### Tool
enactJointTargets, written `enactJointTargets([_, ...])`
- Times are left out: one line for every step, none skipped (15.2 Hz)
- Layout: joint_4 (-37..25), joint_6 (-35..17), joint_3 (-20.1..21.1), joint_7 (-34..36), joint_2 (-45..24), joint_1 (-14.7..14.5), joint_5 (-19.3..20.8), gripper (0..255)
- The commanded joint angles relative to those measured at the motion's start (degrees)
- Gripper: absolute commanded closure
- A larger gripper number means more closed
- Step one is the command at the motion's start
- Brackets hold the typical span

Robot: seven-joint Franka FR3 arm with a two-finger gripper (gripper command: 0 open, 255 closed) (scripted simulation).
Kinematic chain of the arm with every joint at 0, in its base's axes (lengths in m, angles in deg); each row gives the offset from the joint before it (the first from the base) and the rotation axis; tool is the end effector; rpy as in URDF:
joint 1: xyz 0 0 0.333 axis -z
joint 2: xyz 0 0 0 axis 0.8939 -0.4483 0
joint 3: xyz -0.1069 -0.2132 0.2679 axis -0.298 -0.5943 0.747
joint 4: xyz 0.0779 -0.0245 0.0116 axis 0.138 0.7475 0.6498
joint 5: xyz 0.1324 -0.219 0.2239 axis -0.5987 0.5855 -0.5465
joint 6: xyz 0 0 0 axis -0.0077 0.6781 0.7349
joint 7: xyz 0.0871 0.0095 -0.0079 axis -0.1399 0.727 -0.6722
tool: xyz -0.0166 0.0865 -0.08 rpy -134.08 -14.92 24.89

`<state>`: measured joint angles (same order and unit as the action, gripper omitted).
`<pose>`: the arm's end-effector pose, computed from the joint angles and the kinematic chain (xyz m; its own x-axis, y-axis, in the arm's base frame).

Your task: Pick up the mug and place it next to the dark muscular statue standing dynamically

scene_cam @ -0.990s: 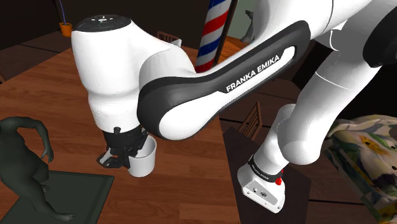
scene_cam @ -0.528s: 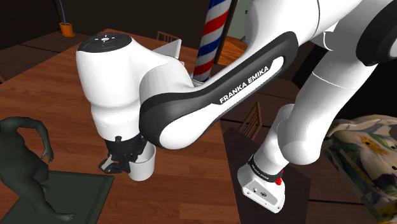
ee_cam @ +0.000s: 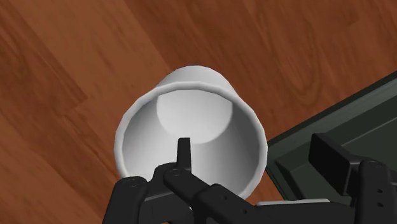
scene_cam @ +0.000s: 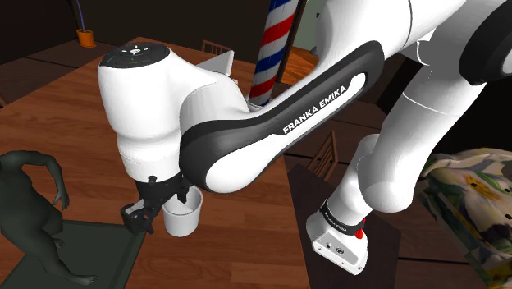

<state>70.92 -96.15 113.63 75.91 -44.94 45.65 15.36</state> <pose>0.2969 0.3897 0.4239 0.9906 0.1364 -0.0139 0.1370 -0.9883 0.0664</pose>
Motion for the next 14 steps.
enactJointTargets([0.0,0.0,0.0,0.0,0.0,0.0,0.0,0])
enactJointTargets([0.0,0.0,0.0,0.0,0.0,0.0,0.0,0])
enactJointTargets([-1.0,1.8,0.1,-0.6,1.1,0.1,-0.9,0])
enactJointTargets([-2.1,3.7,0.1,-1.2,2.1,0.1,-1.6,0])
enactJointTargets([-3.2,5.6,0.1,-1.6,3.0,0.2,-2.3,0])
enactJointTargets([-4.2,7.0,0.1,-2.0,3.6,0.2,-2.7,0])
enactJointTargets([-4.2,7.0,0.1,-2.0,3.6,0.2,-2.7,0])
enactJointTargets([-4.2,7.0,0.1,-2.0,3.6,0.2,-2.7,0])
enactJointTargets([-4.2,7.0,0.1,-2.0,3.6,0.2,-2.7,0])
enactJointTargets([-4.2,7.0,0.1,-2.0,3.6,0.2,-2.7,0])
enactJointTargets([-4.2,7.0,0.1,-2.0,3.6,0.2,-2.7,0])
enactJointTargets([-4.2,7.0,0.1,-2.0,3.6,0.2,-2.7,0])
enactJointTargets([-4.2,7.0,0.1,-2.0,3.6,0.2,-2.7,0])
enactJointTargets([-4.2,7.0,0.1,-2.0,3.6,0.2,-2.7,0])
